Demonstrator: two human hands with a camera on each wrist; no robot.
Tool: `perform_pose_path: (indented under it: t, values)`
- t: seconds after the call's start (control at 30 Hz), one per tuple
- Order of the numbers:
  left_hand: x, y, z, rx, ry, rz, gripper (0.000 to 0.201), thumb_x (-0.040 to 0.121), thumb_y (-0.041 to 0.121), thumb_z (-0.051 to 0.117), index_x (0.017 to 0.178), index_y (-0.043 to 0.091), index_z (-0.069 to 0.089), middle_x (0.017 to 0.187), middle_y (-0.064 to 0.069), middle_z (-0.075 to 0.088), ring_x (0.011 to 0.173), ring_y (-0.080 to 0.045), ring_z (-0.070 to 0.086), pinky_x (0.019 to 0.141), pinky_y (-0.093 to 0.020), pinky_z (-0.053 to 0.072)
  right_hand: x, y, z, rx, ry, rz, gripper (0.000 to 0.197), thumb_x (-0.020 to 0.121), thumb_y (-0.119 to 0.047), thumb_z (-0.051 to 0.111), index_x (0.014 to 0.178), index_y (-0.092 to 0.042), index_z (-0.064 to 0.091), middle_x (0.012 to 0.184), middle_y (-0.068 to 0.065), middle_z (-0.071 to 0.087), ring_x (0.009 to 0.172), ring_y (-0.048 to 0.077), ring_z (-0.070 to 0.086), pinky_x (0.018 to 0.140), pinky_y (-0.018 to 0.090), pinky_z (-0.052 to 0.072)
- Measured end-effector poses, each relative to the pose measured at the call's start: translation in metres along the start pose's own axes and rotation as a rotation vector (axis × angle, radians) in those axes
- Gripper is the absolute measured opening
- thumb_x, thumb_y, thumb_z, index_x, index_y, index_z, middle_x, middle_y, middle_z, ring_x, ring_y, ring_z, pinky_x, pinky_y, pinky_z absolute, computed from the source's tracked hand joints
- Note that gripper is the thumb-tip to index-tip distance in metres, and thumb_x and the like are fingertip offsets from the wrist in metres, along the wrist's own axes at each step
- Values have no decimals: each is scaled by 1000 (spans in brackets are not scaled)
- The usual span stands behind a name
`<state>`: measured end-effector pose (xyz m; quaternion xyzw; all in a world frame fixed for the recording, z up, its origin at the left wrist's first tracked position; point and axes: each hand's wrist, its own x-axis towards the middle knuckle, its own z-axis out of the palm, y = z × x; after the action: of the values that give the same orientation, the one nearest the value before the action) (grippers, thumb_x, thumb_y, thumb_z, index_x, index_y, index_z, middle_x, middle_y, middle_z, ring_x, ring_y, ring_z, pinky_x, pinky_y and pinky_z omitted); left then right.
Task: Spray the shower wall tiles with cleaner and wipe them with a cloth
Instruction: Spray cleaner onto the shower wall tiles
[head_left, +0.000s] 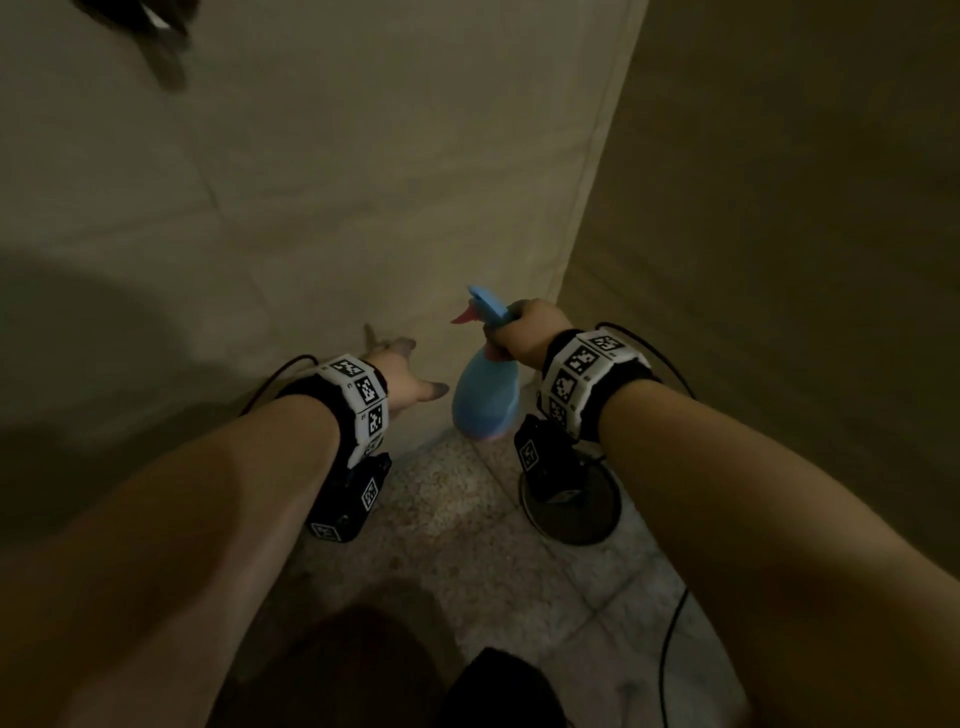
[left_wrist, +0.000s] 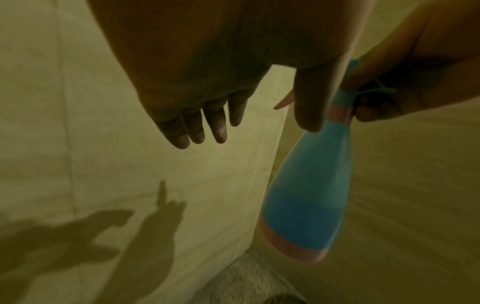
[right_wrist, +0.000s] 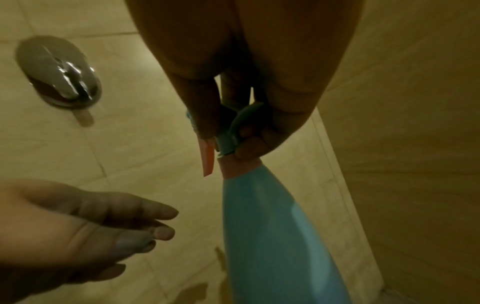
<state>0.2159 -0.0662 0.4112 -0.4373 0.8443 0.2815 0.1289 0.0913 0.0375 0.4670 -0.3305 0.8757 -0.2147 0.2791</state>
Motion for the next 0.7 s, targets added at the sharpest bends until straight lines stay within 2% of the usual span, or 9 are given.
perform_pose_path:
  t: [0.27, 0.37, 0.43, 0.53, 0.7]
  values:
    - [78, -36, 94, 26, -54, -27, 97, 79, 53, 63, 151, 17, 10, 159, -12, 12, 142, -33, 27, 113, -43, 33, 53, 80, 88, -44, -26, 57, 35, 92, -22, 53, 122, -3, 57, 119, 18, 61, 107, 29, 59, 84, 36, 49]
    - [105, -48, 128, 12, -53, -26, 94, 82, 47, 64, 151, 13, 10, 156, -14, 22, 138, -33, 33, 110, -42, 37, 76, 109, 119, -35, -13, 82, 35, 94, -23, 52, 122, -4, 56, 120, 16, 60, 108, 29, 59, 80, 34, 48]
    - [121, -56, 151, 26, -37, -22, 90, 84, 43, 63, 151, 11, 11, 154, -15, 25, 137, -33, 34, 108, -42, 38, 91, 128, 142, -26, -8, 95, 35, 94, -23, 51, 122, -3, 56, 120, 17, 61, 108, 30, 59, 85, 37, 50]
    - [143, -66, 182, 74, -18, -1, 88, 86, 42, 62, 151, 11, 11, 155, -15, 21, 139, -33, 30, 110, -40, 35, 114, 156, 175, -4, 20, 97, 36, 94, -23, 51, 124, -3, 55, 120, 18, 60, 107, 31, 59, 87, 39, 50]
    - [173, -83, 228, 88, -12, 18, 88, 86, 43, 61, 151, 12, 11, 156, -14, 18, 140, -33, 28, 111, -41, 34, 143, 193, 220, 45, 58, 93, 37, 94, -23, 52, 126, -4, 54, 123, 18, 59, 109, 30, 58, 82, 36, 47]
